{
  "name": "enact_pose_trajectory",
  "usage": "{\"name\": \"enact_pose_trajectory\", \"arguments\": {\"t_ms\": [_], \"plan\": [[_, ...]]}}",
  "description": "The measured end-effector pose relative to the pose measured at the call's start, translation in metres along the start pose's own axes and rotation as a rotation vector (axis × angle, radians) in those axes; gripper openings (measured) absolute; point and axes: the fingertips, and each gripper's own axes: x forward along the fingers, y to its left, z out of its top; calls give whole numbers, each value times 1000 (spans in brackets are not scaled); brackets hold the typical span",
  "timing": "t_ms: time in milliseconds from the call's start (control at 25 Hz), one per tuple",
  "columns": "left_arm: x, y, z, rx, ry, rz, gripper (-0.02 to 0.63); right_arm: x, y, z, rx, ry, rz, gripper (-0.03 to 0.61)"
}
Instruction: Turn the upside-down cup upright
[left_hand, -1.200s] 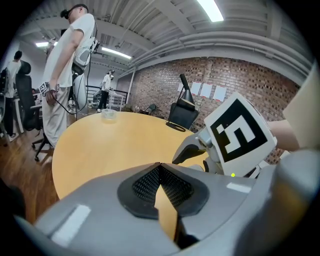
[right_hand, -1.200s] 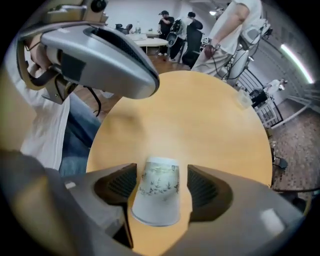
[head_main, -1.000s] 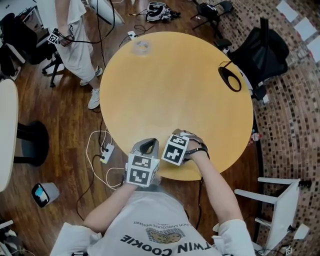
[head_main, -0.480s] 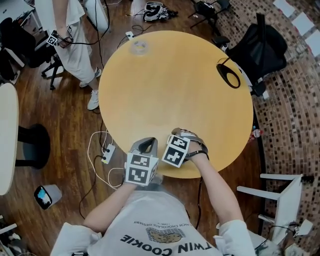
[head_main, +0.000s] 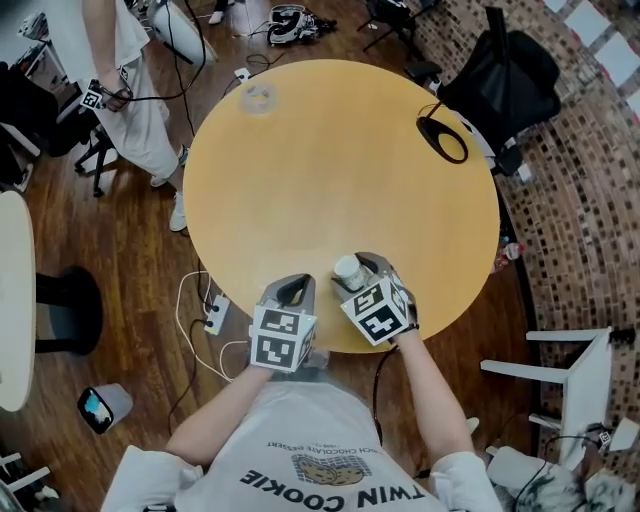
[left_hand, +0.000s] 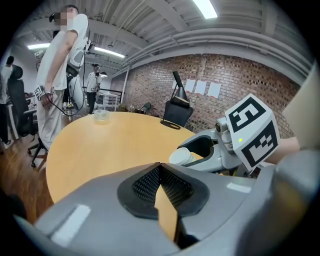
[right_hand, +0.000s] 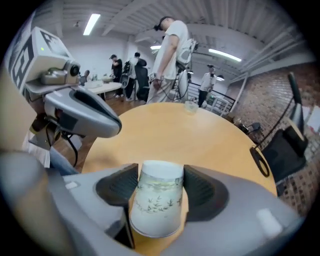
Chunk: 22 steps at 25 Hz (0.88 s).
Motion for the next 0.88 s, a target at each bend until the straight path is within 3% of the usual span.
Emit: {"name": "enact_pose_trajectory", "arguments": {"t_ms": [320,480,600,880], "plan": [[10,-18,1,53,24,-17,3,-14,-21,-8,267,-304,-138,287],[12,-25,-1,66,44,-19,3,-26,-34,-8,343,-493,-259,287],[12,-26,-2,90,56,-8,3,-22,-37,-18,406,-544,-311,287],[16,-35,-3,116,64,2,3,-17,-31,-39,471,-573,-315,287]]}}
